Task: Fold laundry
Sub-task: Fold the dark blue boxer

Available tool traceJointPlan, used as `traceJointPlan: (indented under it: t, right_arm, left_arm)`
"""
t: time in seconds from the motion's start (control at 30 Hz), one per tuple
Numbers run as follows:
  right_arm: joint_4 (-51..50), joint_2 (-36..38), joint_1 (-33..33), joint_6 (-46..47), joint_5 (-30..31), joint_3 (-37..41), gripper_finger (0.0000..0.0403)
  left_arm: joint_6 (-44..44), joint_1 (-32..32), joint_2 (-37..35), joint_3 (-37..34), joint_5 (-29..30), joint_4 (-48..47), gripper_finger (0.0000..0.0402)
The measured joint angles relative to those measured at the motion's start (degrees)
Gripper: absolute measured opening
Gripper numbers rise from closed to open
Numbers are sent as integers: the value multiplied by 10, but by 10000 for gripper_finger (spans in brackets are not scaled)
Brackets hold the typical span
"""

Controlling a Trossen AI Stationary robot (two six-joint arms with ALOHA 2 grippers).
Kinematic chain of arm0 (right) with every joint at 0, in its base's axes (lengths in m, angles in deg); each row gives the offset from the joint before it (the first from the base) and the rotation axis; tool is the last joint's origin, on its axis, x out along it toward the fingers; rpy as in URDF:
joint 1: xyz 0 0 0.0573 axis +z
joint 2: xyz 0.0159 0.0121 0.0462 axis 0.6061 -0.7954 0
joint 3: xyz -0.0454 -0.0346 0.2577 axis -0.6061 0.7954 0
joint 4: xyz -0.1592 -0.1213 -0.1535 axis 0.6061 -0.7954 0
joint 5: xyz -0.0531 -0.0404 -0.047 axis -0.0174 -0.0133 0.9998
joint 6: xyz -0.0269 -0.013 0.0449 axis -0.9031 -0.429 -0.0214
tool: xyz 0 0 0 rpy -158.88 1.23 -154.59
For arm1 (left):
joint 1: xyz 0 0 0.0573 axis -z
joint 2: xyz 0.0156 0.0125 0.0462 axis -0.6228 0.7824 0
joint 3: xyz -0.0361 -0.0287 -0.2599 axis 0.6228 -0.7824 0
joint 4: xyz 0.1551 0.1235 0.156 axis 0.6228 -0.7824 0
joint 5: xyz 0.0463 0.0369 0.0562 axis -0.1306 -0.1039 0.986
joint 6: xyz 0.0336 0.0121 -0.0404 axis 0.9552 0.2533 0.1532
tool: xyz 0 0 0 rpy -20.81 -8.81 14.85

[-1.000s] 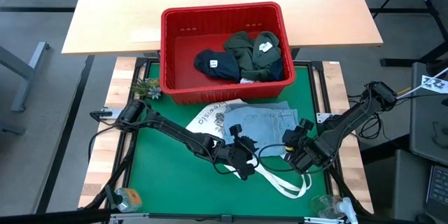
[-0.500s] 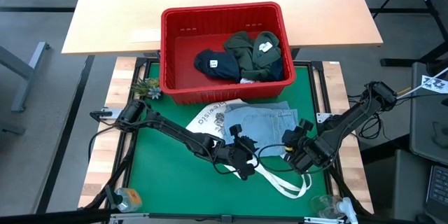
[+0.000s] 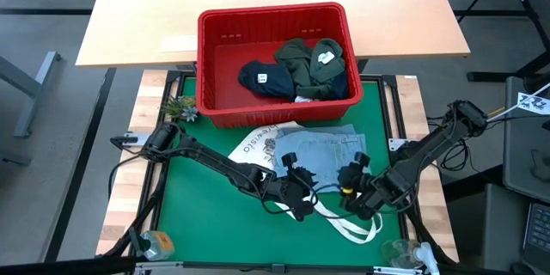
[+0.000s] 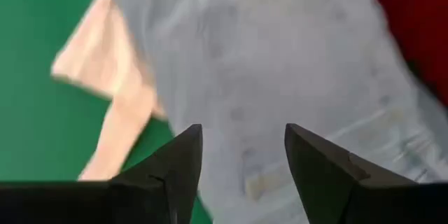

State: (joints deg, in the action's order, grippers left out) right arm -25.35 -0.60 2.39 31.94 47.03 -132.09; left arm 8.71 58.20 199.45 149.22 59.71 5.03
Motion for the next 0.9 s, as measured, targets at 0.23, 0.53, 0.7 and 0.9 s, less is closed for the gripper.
traceJointPlan:
  t: [0.23, 0.53, 0.7, 0.9]
  right_arm:
    - [-107, 0, -55, -40, 58, -124, 205]
    - [-158, 1, -177, -203, 99, -313, 205]
    - [-157, 1, -264, -273, 91, -373, 205]
    - [-158, 1, -351, -312, 66, -385, 205]
  left_arm:
    - [0, 0, 0, 0, 0, 0, 98]
    - [0, 0, 0, 0, 0, 0, 98]
    - [0, 0, 0, 0, 0, 0, 98]
    - [0, 0, 0, 0, 0, 0, 98]
